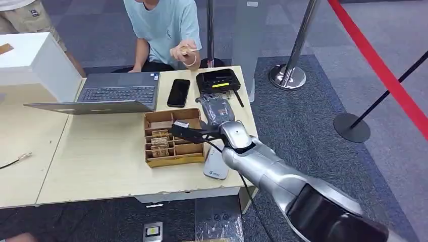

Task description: Pass the card to the sensor for recognition and then transmit it.

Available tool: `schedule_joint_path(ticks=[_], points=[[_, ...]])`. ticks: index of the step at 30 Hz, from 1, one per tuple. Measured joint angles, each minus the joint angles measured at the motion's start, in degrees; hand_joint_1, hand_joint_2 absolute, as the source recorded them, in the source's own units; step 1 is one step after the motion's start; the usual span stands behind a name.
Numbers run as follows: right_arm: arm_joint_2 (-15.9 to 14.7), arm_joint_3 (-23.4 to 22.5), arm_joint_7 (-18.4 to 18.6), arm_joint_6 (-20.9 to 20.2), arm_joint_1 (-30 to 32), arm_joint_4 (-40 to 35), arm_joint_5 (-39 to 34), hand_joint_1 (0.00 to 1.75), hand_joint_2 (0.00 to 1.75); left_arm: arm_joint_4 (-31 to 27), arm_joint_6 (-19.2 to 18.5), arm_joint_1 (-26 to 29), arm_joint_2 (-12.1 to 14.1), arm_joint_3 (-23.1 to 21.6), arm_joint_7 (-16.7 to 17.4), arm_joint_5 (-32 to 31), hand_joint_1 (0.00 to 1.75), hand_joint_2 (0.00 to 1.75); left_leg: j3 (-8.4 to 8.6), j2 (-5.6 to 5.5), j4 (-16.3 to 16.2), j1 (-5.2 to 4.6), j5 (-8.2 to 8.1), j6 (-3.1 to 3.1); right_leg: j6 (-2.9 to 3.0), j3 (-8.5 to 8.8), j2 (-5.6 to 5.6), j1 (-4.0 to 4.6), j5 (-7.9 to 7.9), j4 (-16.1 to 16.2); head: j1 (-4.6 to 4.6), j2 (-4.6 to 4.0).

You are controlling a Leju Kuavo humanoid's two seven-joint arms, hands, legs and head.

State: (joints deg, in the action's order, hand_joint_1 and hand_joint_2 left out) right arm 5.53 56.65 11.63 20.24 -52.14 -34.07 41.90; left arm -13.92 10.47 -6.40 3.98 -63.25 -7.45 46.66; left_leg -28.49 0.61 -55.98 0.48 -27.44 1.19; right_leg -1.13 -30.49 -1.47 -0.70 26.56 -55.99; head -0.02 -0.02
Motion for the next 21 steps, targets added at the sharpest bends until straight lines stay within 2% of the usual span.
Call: schedule_joint_path(ticks=[8, 14, 17, 21], points=[[1.86, 0.02, -2.95, 0.09, 0.93, 0.52, -0.26, 0.75, 1.75, 0.0, 0.0, -0.04, -0.28, 0.0, 0.15, 0.0, 0.0, 1.75, -0.01, 0.0, 0.0, 0.02, 0.0, 0.0, 0.0, -0.01, 0.0, 0.02, 0.0, 0.0, 0.0, 0.0], [4.43, 0.13, -5.33, 0.28, 2.23, 0.22, -0.61, 0.72, 1.75, 0.0, 0.07, -0.05, -0.28, 0.0, -0.17, -0.07, 0.0, 1.75, -0.01, 0.01, 0.01, 0.04, 0.0, 0.0, 0.01, -0.01, 0.0, 0.03, 0.01, -0.01, 0.0, 0.0], [5.71, 0.35, -5.97, 0.28, 2.72, 0.2, -0.68, 0.56, 1.75, 0.0, 0.07, -0.04, -0.28, 0.0, -0.2, -0.09, 0.0, 1.75, -0.01, 0.01, 0.01, 0.04, 0.0, 0.0, 0.01, -0.01, 0.0, 0.03, 0.01, -0.01, 0.0, 0.0], [6.71, 0.61, -6.62, 0.66, 3.25, 0.17, -1.05, 0.54, 1.75, 0.0, 0.07, -0.04, -0.28, 0.0, -0.17, -0.28, 0.0, 1.75, -0.01, 0.01, 0.01, 0.03, 0.0, 0.0, 0.01, -0.01, 0.0, 0.03, 0.01, -0.01, 0.0, 0.0]])
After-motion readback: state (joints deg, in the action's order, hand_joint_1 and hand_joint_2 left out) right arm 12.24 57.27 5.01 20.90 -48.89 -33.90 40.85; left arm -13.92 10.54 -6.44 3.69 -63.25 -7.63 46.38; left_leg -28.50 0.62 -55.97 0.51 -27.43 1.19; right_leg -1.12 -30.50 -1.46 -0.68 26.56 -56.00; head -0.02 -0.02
